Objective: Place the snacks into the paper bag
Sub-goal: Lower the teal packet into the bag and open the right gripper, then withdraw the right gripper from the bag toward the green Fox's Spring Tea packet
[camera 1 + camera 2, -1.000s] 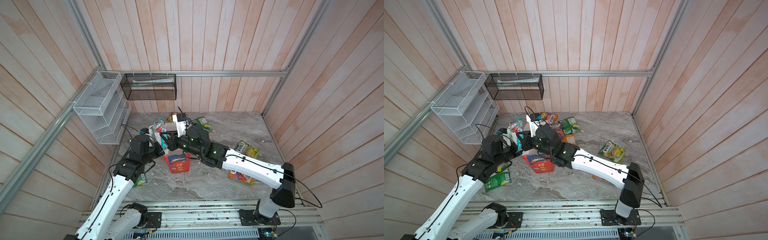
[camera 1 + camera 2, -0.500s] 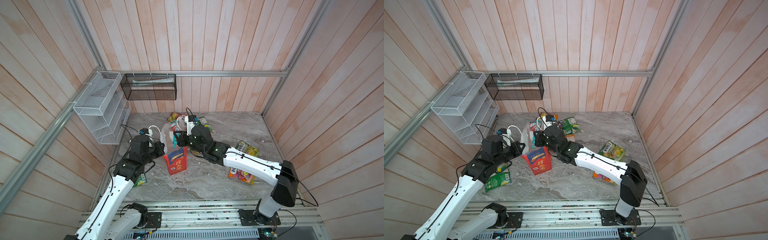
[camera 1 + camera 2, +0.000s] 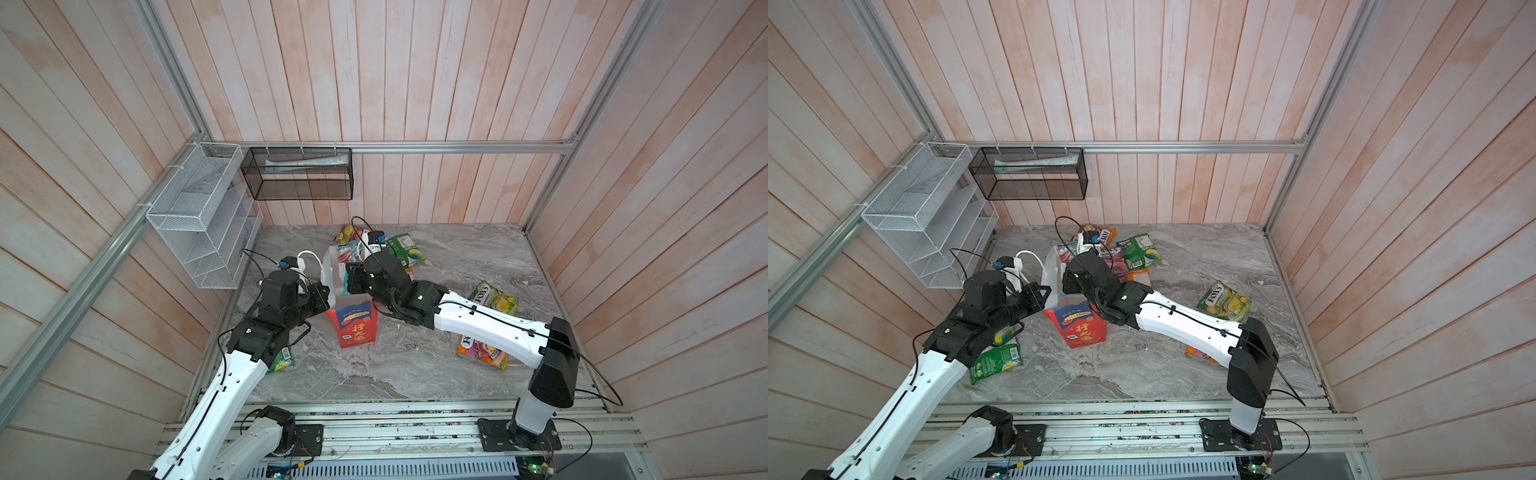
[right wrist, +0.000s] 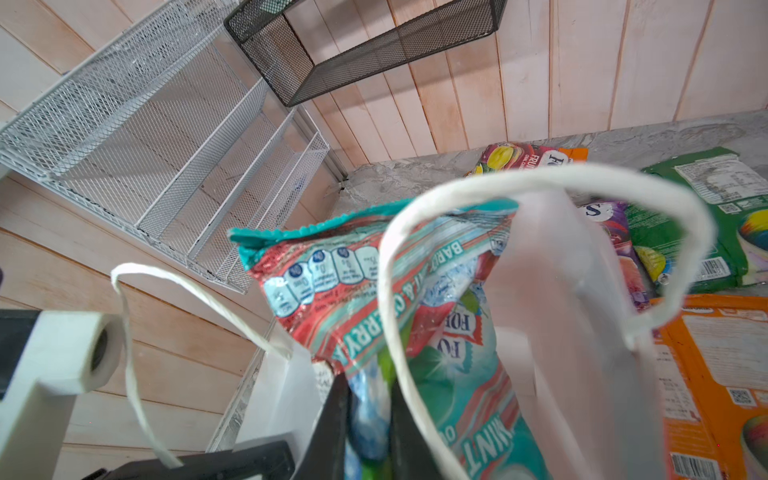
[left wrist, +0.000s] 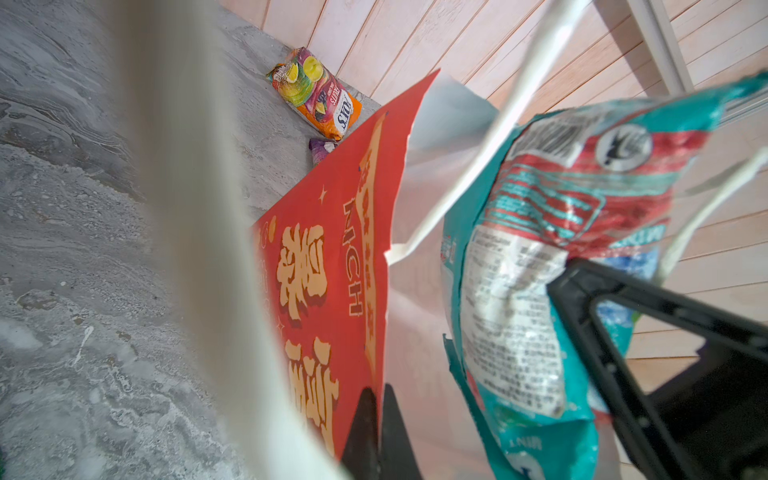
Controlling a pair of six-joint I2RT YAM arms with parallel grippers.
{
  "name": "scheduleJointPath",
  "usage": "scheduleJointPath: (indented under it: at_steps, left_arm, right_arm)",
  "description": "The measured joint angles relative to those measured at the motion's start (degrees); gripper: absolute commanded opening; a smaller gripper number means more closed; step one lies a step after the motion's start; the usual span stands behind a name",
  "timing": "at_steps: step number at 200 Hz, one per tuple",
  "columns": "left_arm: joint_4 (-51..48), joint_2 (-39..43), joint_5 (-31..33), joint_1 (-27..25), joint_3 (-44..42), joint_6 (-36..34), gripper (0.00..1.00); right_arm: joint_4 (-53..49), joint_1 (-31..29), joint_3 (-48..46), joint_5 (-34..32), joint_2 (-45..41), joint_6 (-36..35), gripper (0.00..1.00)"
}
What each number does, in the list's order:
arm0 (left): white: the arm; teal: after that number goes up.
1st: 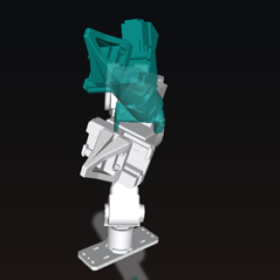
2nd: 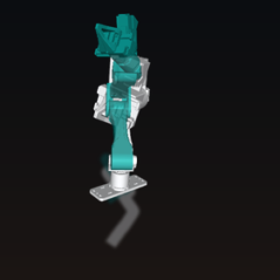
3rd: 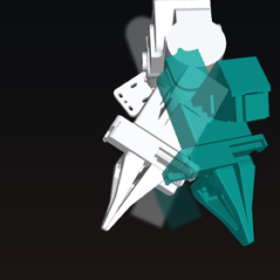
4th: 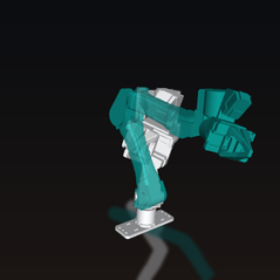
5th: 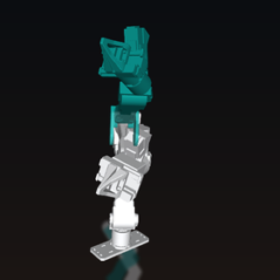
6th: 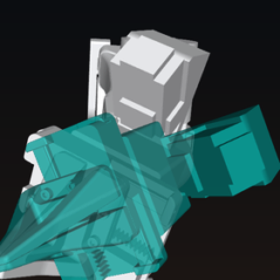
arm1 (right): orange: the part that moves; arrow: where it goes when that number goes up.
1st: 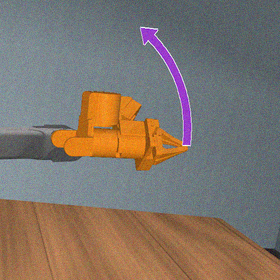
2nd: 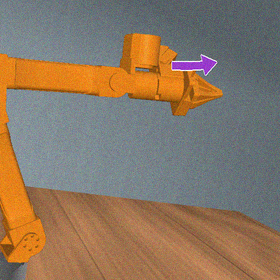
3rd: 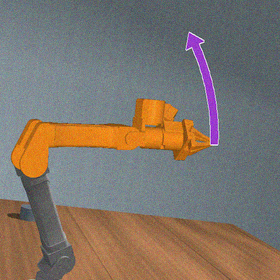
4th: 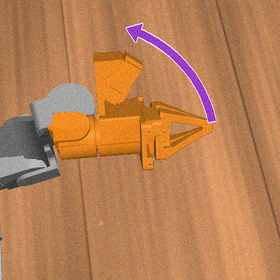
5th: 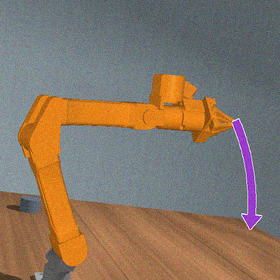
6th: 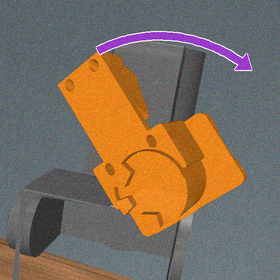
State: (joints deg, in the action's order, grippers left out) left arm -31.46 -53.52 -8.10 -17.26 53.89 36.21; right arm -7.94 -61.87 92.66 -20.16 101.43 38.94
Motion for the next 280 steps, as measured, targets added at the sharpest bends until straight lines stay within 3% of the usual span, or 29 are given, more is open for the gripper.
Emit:
scheduleJointPath:
  at_steps: [34, 55, 92, 120, 146, 184, 241, 280]
  left_arm:
    - [1.0, 0.2, 0.0, 0.0, -0.6, 0.0, 0.0]
    - [1.3, 0.3, 0.0, 0.0, -0.7, 0.2, 0.0]
    - [2.1, 0.3, 0.0, 0.0, -1.3, 0.4, 0.0]
    - [2.3, 0.2, 0.0, 0.0, -1.6, 0.5, 0.0]
    - [2.7, -0.3, -0.3, 0.1, -1.6, 0.5, 0.0]
    - [3.5, -1.0, -0.7, 0.1, -1.6, 0.7, 0.13]
    - [2.8, -2.6, 0.7, 0.5, -0.5, 1.2, 0.59]
    - [0.0, -3.0, 3.8, 0.5, 4.0, 0.8, 0.68]
  right_arm:
    - [-1.3, -0.6, 0.2, -0.3, 0.6, 0.0, 0.23]
    - [-1.5, -0.7, 0.3, -0.6, 0.7, 0.1, 0.26]
    - [-1.1, -1.6, 0.5, -0.8, 0.7, 0.2, 0.4]
    - [-1.1, -2.4, 0.5, -0.4, 0.3, -0.6, 0.57]
    - [-2.9, -3.6, 0.7, -0.5, -2.2, -3.1, 0.63]
    - [-6.3, -4.2, 0.2, -4.2, -11.4, -6.6, 0.72]
    - [-7.0, -4.2, -13.0, -16.9, -29.9, -8.7, 0.79]
    - [-8.7, -4.2, -22.4, -23.7, -35.2, -8.8, 0.8]
